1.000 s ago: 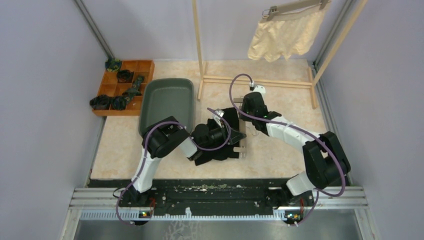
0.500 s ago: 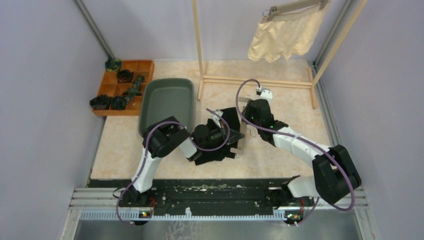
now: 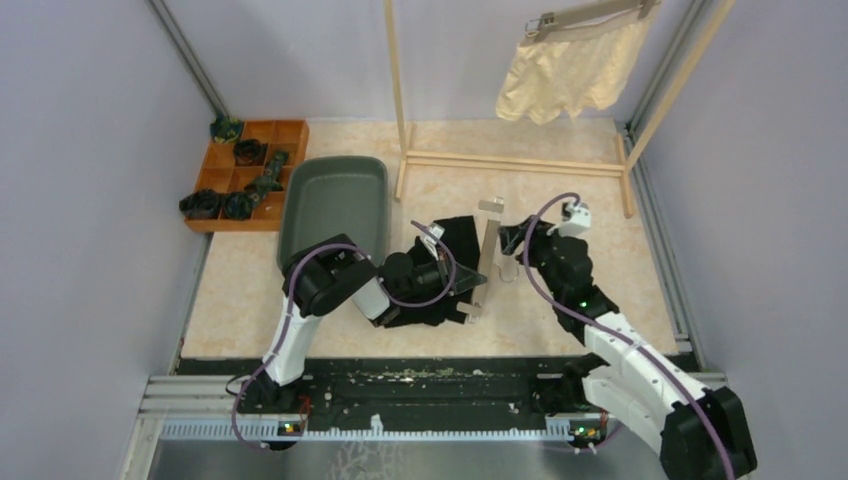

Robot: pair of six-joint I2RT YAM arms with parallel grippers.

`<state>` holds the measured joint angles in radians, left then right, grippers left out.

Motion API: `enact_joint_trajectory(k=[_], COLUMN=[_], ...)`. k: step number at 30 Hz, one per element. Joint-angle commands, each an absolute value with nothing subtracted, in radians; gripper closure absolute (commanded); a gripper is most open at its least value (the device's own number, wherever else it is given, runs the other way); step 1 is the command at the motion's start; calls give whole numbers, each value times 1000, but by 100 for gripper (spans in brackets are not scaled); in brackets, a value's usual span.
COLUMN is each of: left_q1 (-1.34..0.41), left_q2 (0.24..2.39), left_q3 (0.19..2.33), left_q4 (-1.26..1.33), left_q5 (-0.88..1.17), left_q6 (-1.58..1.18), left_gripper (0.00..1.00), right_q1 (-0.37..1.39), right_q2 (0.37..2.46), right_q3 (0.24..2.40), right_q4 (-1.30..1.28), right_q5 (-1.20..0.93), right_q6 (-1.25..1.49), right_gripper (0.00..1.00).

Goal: Clip the underwear to the hanger
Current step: Open the clamp at the hanger.

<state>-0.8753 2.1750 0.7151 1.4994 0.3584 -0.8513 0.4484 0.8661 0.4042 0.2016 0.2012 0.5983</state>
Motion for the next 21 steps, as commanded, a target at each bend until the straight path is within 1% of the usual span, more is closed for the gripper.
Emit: enact_joint_trajectory(k=[1,3,6,9,16,21], left_q1=[-879,-881,-881,-884,-888,-891], left_q2=[2159,2160,2159,2158,2157,2150], left_q3=[687,677,671,673,671,665], left_q4=[1640,1652,1663,1664,1672,1688], left_q5=[416,425,437,456,484,496], left_q6=[-902,-915,-931,-947,-980,-992], left_gripper=[100,100,100,100,100,100], right_q1=[265,214,211,210,176,155], right_q2=[812,816,840,874,999,1098], right_q3=[295,255,248,227,182,182], right_q4=[448,517,529,612,863,970], right_q5=[-75,-138,-136,-151,-232,-260], right_q6=[720,748,724,729,785,805], right_gripper=[32,33,33,34,35,36])
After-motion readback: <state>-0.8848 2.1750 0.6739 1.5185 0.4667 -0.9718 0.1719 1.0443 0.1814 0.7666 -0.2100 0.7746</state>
